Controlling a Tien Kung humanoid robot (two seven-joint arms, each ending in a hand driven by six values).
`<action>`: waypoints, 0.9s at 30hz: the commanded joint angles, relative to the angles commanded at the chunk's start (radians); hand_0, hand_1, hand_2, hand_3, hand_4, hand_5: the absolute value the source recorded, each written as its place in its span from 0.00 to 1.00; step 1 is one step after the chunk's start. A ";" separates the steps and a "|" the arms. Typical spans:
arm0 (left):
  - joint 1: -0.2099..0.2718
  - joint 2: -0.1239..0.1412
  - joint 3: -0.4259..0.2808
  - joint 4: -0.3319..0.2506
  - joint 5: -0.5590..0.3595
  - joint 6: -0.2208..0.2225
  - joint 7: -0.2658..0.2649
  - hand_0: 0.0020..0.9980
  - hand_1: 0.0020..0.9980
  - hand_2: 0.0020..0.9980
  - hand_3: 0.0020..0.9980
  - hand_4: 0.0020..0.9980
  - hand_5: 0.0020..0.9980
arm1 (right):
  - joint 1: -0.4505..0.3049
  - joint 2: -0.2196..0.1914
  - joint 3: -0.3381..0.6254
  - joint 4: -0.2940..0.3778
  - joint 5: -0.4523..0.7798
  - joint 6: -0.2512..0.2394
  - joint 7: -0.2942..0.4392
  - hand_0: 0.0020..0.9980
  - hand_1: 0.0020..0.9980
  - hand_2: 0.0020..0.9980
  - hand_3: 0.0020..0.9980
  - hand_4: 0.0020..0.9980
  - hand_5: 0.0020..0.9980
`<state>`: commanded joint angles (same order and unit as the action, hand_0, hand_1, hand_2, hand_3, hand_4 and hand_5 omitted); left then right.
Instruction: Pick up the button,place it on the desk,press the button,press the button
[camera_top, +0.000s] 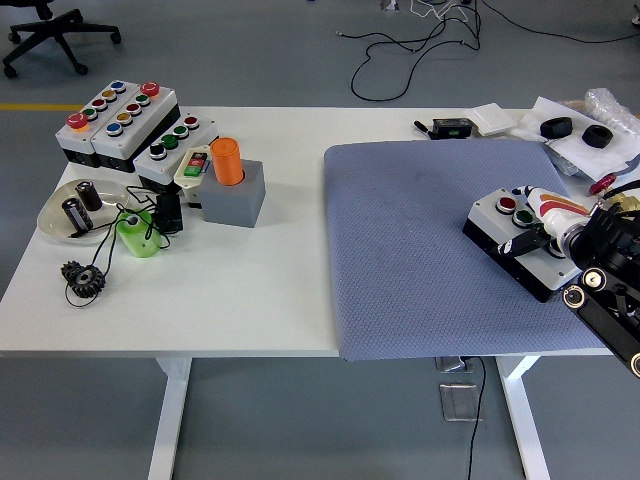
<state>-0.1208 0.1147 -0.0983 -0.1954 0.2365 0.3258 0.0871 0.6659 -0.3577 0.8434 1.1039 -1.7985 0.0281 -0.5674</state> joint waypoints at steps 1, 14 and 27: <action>0.000 0.000 0.001 0.000 0.000 0.000 0.000 0.60 0.53 0.49 0.44 0.27 1.00 | 0.003 0.001 -0.002 -0.004 -0.003 0.006 -0.003 0.69 0.55 0.55 0.82 0.94 0.17; 0.002 0.001 -0.006 -0.001 0.005 0.000 -0.001 0.60 0.53 0.49 0.43 0.27 1.00 | 0.029 0.006 -0.021 -0.060 -0.033 0.090 -0.036 0.56 0.43 0.46 0.71 0.93 0.16; -0.005 0.002 -0.018 -0.001 0.009 0.001 -0.003 0.60 0.53 0.49 0.43 0.27 1.00 | 0.073 -0.033 -0.135 -0.051 -0.063 0.047 -0.073 0.24 0.19 0.26 0.41 0.80 0.11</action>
<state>-0.1255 0.1165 -0.1168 -0.1966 0.2451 0.3267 0.0846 0.7384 -0.3911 0.7087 1.0524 -1.8613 0.0750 -0.6404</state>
